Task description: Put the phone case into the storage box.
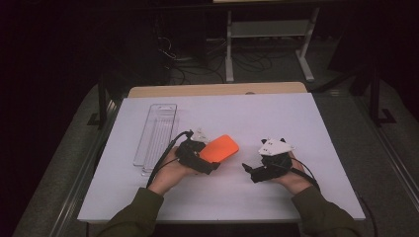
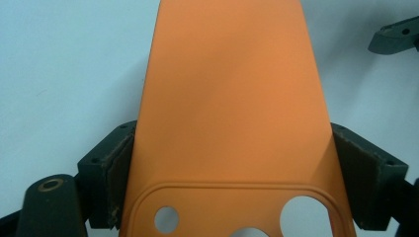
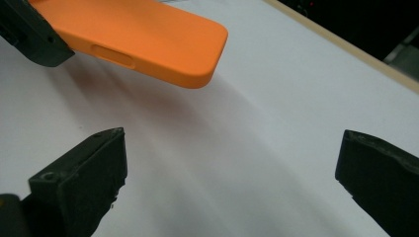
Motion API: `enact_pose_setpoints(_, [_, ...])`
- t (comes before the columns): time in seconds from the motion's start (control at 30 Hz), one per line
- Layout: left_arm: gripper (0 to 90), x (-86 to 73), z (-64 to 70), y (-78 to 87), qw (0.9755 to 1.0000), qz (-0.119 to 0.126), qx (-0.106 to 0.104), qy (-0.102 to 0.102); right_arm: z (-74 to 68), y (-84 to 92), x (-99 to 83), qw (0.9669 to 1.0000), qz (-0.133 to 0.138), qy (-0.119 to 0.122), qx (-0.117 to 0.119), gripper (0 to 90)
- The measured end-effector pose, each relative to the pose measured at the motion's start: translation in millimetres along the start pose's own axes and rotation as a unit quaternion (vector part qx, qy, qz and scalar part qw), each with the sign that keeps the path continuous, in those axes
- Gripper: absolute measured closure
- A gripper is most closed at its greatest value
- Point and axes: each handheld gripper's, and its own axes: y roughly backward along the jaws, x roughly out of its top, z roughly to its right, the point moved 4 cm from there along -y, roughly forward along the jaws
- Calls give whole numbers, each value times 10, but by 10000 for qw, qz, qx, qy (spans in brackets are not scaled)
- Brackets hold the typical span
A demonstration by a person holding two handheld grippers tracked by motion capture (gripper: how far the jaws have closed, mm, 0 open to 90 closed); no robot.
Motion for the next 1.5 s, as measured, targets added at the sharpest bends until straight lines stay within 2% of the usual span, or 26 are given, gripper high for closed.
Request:
enact_pose_setpoints(0.17, [155,1,2,2,10000,1,6,-3,-18,11,15,9998,70,143,-134,0])
enact_pose_setpoints(0.2, [156,1,2,2,10000,0,6,-5,-10,13,15,9995,74,268,-175,0])
enact_pose_setpoints(0.33, [156,1,5,0,10000,1,2,-4,-31,17,18,9988,60,400,-277,0])
enact_pose_setpoints(0.47, [156,1,9,-2,10000,10,7,3,-45,21,22,9982,78,504,-309,0])
enact_pose_setpoints(0.5, [156,2,10,0,10000,-3,6,5,-40,18,23,9976,111,588,-349,0])
enact_pose_setpoints(0.67, [156,2,8,0,10000,2,19,-18,-62,19,25,9966,111,714,-403,0])
enact_pose_setpoints(0.8, [156,3,6,2,10000,-1,24,-47,-63,22,30,9940,143,957,-501,0])
enact_pose_setpoints(1.07, [156,4,7,0,10000,0,32,-50,-93,29,39,9922,202,1083,-577,0])
enact_pose_setpoints(1.2, [156,5,5,0,10000,-8,25,-79,-89,28,44,9895,247,1269,-654,0])
enact_pose_setpoints(1.23, [156,5,5,0,10000,-14,24,-81,-100,32,44,9900,224,1226,-658,0])
enact_pose_setpoints(1.37, [156,5,3,0,9999,-26,32,-117,-111,28,44,9861,238,1459,-754,0])
enact_pose_setpoints(1.4, [156,5,3,-2,9999,-23,29,-110,-123,29,40,9860,204,1464,-768,0])
enact_pose_setpoints(1.47, [156,4,4,-3,9999,-28,30,-108,-132,23,35,9839,201,1594,-787,0])
enact_pose_setpoints(1.5, [156,4,4,-3,9999,-31,30,-119,-121,25,32,9815,161,1723,-821,0])
